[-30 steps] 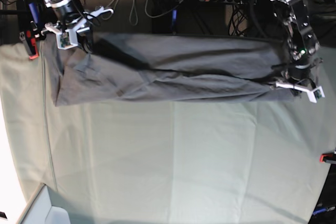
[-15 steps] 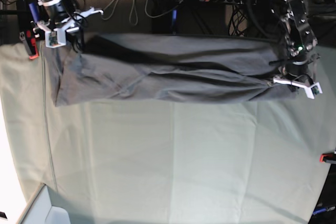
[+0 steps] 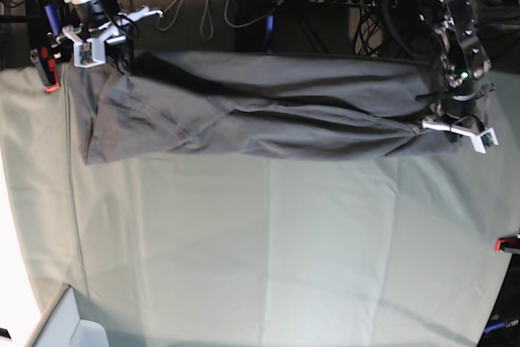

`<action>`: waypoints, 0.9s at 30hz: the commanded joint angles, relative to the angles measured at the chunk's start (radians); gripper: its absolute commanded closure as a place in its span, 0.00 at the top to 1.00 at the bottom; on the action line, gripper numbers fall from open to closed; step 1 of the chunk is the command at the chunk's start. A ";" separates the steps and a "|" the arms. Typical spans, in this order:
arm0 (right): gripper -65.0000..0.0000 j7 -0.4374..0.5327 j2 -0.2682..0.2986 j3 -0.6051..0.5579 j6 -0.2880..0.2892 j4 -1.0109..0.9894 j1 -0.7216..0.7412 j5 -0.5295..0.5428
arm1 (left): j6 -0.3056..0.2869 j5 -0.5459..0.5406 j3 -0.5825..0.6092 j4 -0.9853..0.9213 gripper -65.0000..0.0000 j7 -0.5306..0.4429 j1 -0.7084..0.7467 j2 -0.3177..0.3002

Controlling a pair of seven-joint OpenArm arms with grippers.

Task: Layout the t-shirt on the table in an organized manner, then fold the t-shirt properly
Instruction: 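Drag the shirt strip ends outward with both grippers to stretch it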

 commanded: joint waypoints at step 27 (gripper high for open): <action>0.39 0.029 0.066 0.099 0.011 0.007 -0.035 0.047 | 0.000 -0.002 -0.006 0.027 0.47 -0.012 0.012 -0.017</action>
